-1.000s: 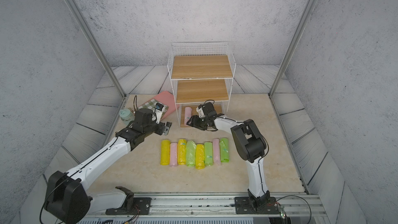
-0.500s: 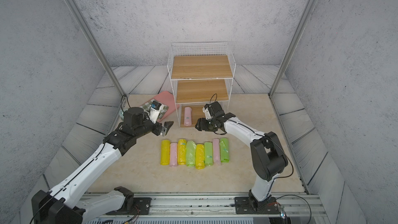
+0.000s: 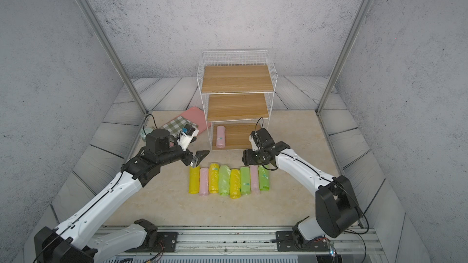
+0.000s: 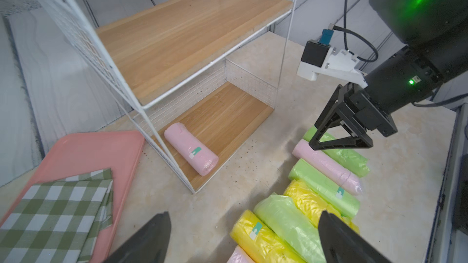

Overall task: Sort the rolls of trash bags by color and place them on the shelf
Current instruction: Pick up the roll of trash bags from the center of the board.

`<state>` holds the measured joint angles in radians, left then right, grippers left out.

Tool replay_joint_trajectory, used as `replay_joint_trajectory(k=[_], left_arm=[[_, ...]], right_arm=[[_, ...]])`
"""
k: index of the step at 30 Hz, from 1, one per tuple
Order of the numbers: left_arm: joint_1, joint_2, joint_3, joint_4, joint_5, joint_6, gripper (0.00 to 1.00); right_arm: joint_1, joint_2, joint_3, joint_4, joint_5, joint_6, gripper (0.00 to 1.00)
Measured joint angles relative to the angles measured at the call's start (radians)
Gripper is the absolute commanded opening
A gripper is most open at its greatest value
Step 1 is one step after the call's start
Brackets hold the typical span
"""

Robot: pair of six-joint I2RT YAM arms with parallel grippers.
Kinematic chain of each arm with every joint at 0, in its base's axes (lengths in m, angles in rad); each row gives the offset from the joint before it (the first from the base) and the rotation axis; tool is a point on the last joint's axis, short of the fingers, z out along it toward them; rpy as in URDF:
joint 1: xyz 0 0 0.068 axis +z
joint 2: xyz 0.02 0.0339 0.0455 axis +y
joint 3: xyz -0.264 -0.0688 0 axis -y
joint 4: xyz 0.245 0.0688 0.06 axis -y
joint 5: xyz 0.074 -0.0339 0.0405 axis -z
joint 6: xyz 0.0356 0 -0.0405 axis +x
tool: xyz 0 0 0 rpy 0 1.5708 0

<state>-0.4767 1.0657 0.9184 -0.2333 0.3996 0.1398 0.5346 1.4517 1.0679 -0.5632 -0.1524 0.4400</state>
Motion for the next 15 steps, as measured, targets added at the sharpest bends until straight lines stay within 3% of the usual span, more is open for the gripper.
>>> replay_joint_trajectory(k=[15], left_arm=[[-0.076,-0.03,-0.089,0.034,0.013,0.095,0.97]], right_arm=[[0.018,-0.07,-0.184,-0.09,0.047,0.043,0.64]])
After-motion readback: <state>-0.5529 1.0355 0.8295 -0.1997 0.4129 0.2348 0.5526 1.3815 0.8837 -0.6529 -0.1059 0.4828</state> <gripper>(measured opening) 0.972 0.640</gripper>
